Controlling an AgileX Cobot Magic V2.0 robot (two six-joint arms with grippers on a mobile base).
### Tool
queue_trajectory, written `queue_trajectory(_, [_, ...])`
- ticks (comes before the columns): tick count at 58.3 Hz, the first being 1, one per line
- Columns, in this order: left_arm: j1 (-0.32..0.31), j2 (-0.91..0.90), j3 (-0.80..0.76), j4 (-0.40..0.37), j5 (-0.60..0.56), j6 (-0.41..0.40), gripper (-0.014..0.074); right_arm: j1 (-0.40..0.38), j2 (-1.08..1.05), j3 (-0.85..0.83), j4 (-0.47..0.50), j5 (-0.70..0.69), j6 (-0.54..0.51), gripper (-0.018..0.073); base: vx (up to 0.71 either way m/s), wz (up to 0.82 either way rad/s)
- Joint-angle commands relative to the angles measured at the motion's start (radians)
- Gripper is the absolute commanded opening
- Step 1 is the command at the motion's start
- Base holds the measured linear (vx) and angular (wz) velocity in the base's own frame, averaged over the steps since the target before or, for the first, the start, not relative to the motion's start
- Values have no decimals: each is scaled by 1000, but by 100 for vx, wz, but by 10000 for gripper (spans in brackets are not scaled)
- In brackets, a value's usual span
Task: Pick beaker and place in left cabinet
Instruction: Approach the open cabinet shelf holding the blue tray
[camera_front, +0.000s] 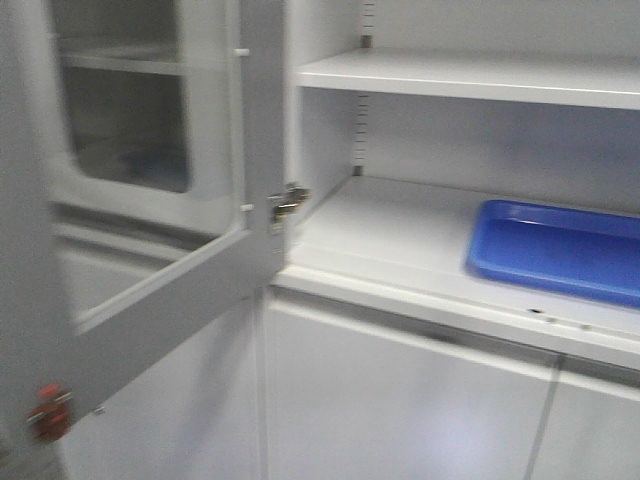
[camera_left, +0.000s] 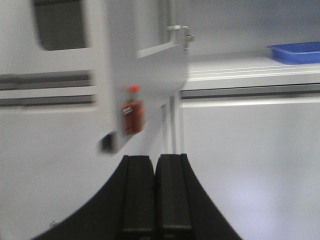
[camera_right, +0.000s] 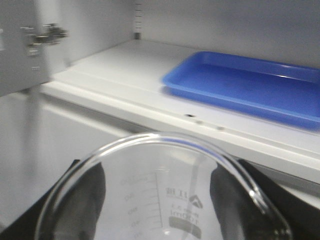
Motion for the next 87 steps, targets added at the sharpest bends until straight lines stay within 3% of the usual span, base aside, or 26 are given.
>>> queue_trajectory(1, [-4, -19, 16, -8, -84, -3, 1, 0, 4, -30, -24, -67, -8, -6, 28, -74])
queue_trajectory(50, [-4, -19, 16, -8, -84, -3, 1, 0, 4, -30, -24, -67, -8, -6, 27, -42])
queue_trajectory(87, [-4, -19, 16, -8, -84, -3, 1, 0, 4, -30, -24, -67, -8, -6, 22, -7])
